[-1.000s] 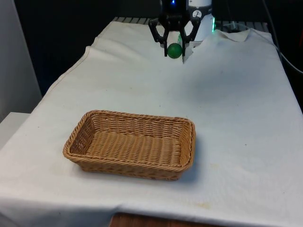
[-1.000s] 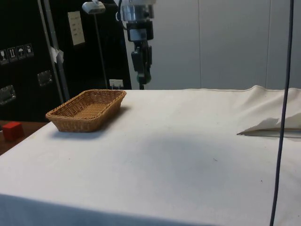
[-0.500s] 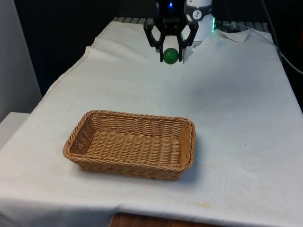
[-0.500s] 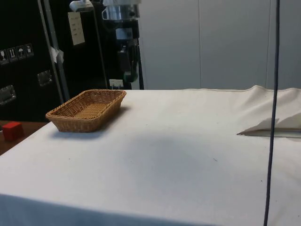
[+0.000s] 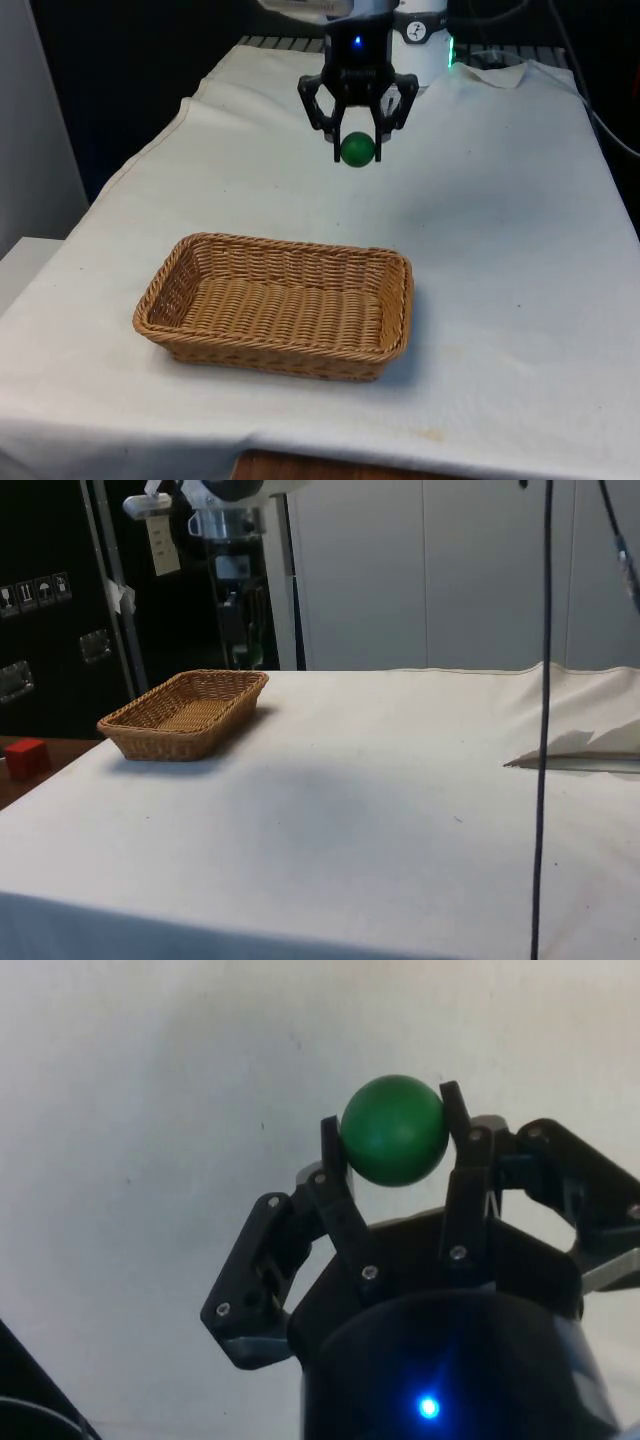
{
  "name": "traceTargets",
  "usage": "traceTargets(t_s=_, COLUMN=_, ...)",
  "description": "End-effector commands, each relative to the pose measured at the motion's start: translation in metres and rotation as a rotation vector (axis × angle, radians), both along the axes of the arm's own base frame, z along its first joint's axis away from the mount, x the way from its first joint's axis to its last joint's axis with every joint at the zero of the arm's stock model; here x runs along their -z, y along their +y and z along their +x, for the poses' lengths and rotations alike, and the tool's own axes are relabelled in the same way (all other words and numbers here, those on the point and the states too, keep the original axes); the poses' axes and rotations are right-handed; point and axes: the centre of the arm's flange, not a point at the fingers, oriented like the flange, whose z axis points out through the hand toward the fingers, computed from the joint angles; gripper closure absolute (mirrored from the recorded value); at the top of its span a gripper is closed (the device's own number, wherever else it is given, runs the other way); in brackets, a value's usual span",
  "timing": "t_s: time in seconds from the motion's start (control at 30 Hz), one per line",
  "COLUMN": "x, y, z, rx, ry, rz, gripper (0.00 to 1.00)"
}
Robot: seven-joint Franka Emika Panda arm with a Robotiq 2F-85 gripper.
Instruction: Pick up the ball and place it into the basket.
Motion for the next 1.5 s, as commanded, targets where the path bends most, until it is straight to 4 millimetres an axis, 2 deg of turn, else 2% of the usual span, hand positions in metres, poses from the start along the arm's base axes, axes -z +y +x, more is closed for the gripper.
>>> traceTargets(t_s=0.0, x=0.002, y=0.000, z=0.004, rx=0.000, ry=0.007, rz=0.011, gripper=1.00)
traceTargets(t_s=0.4, x=0.021, y=-0.002, z=0.039, rx=0.004, ry=-0.013, rz=0.019, gripper=1.00)
traceTargets(t_s=0.43, x=0.020, y=-0.002, z=0.035, rx=0.006, ry=-0.020, rz=0.008, gripper=1.00)
traceTargets(t_s=0.5, x=0.025, y=-0.004, z=0.047, rx=0.005, ry=-0.021, rz=0.023, gripper=1.00)
traceTargets(t_s=0.8, x=0.038, y=-0.007, z=0.065, rx=0.009, ry=-0.046, rz=0.033, gripper=1.00)
traceTargets(t_s=1.0, x=0.048, y=-0.007, z=0.071, rx=0.012, ry=-0.056, rz=0.030, gripper=1.00)
traceTargets(t_s=1.3, x=0.072, y=-0.007, z=0.085, rx=0.021, ry=-0.079, rz=0.042, gripper=1.00)
traceTargets(t_s=1.47, x=0.074, y=-0.007, z=0.088, rx=0.023, ry=-0.080, rz=0.041, gripper=1.00)
